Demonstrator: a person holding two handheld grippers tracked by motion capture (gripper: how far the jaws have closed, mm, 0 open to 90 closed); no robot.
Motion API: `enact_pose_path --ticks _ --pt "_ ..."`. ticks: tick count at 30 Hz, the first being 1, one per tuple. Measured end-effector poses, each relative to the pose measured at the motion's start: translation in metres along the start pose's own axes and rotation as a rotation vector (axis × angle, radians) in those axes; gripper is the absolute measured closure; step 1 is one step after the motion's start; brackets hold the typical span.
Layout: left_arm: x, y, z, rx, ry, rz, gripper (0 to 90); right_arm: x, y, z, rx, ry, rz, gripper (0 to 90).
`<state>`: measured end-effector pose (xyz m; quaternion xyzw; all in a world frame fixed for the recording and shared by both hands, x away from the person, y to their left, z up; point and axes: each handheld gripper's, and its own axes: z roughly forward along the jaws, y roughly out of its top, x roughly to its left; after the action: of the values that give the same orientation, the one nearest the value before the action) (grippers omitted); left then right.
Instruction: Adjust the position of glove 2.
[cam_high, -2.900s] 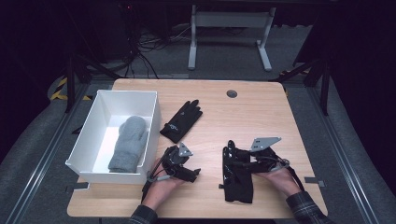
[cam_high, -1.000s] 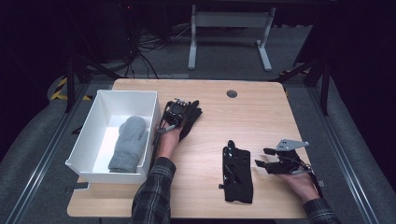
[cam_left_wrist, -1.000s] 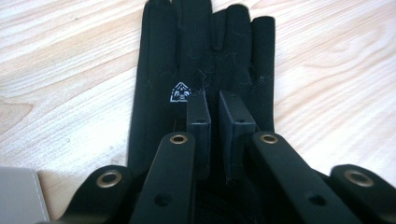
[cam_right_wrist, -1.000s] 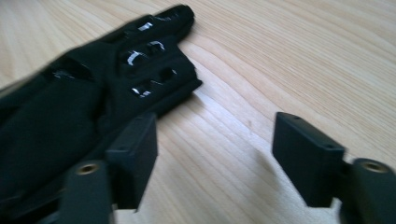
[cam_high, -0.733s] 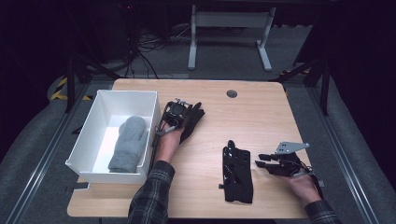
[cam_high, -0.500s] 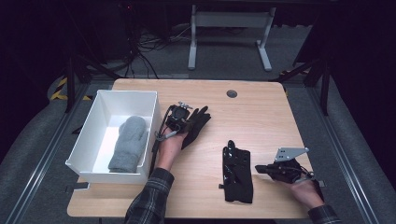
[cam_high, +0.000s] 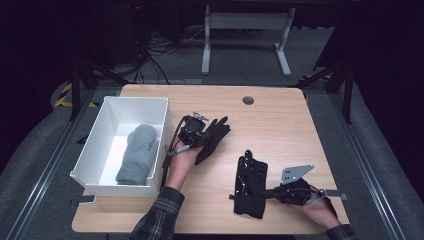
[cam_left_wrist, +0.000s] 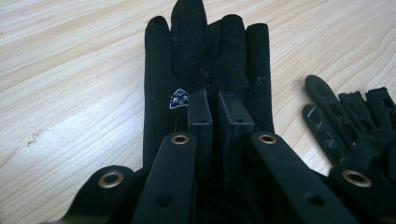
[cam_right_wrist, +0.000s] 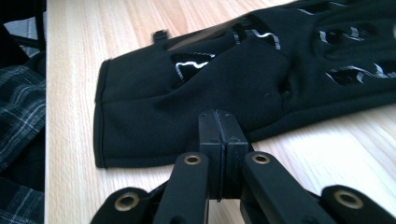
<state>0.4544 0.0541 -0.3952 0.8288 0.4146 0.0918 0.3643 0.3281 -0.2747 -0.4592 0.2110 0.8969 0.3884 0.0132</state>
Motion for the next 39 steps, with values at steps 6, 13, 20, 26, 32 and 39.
enact_pose_path --ticks 6,13,20,26,32,39 --pt "-0.007 -0.001 -0.002 0.002 -0.015 0.012 85.0 0.002 0.013 0.015 -0.001 0.004 -0.012 90.0" --pt "-0.018 -0.006 -0.005 0.006 -0.034 0.031 85.0 0.003 0.033 0.037 -0.015 0.003 -0.027 90.0" --pt "-0.038 -0.011 -0.012 -0.004 -0.058 0.055 85.1 0.0 0.042 0.043 -0.022 -0.02 -0.031 89.7" --pt "-0.062 -0.014 -0.011 -0.019 -0.079 0.067 85.1 -0.019 0.03 0.017 -0.081 -0.136 0.023 68.3" --pt "-0.082 -0.017 -0.004 -0.01 -0.084 0.08 85.1 -0.038 0.017 -0.004 -0.108 -0.223 0.079 61.5" --pt "-0.094 -0.032 0.008 0.004 -0.094 0.064 85.0 -0.052 0.007 -0.015 -0.118 -0.277 0.119 59.4"
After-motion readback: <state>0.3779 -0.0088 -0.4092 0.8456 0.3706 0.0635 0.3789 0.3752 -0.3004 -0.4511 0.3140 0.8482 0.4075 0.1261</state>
